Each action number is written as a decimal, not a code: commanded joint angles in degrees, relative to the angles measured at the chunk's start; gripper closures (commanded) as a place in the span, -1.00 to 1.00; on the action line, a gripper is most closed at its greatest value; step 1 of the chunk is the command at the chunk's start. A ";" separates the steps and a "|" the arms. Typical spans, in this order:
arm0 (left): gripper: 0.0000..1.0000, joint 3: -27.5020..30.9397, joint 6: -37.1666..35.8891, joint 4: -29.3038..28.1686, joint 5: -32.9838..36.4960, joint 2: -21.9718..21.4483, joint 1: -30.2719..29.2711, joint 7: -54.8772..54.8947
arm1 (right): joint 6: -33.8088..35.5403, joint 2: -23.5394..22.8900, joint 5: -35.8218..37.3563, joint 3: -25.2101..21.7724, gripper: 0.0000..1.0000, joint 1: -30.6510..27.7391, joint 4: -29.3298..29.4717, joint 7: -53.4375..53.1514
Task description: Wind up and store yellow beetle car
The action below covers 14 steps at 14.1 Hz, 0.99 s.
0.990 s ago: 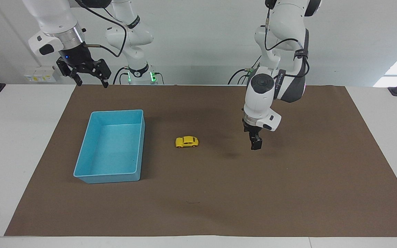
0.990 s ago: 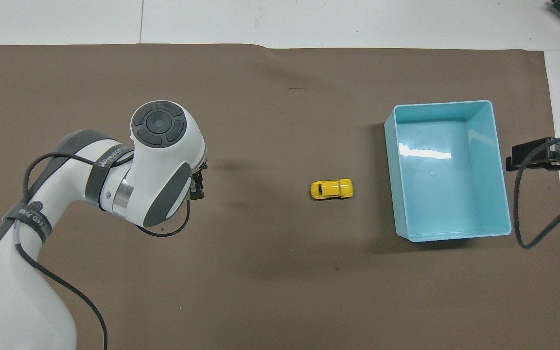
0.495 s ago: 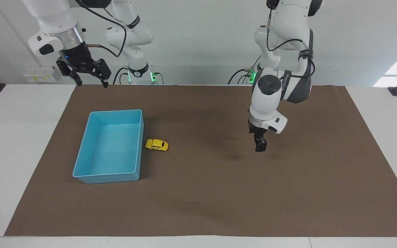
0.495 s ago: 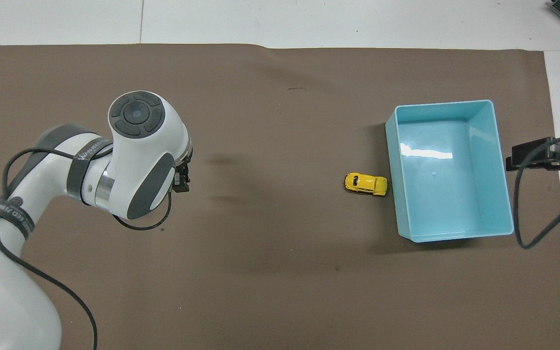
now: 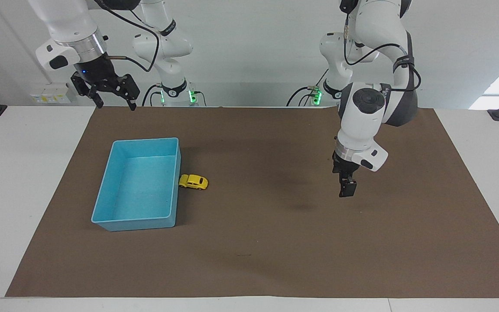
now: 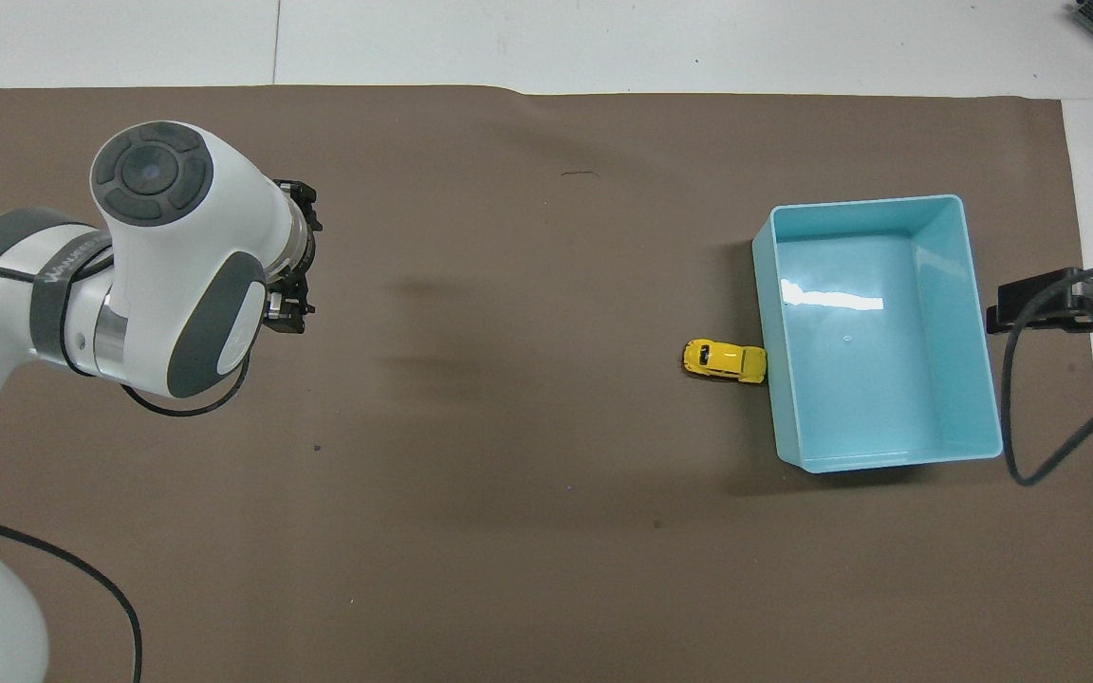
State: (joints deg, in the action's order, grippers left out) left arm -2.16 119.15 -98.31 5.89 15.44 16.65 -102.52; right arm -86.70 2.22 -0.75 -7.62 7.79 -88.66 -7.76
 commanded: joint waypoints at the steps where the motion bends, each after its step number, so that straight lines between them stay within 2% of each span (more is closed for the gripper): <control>1: -1.00 -0.74 -0.32 -0.48 -0.79 -1.99 -2.58 8.00 | 0.74 -0.02 -0.48 0.06 -1.00 -0.67 0.42 1.60; 5: -1.00 -0.56 -0.93 -0.92 -2.81 -3.83 -5.48 23.64 | 1.00 -0.02 -0.48 0.06 -1.00 -0.67 0.42 1.69; 14: -1.00 -0.56 -2.77 -1.45 -3.60 -6.21 -11.28 51.69 | 0.74 -0.02 -0.57 0.76 -1.00 0.03 0.60 1.87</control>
State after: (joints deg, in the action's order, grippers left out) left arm -2.15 118.10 -98.35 3.73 11.46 7.28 -56.78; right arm -86.70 2.22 -0.78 -6.96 7.97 -88.66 -7.63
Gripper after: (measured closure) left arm 0.000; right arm 0.000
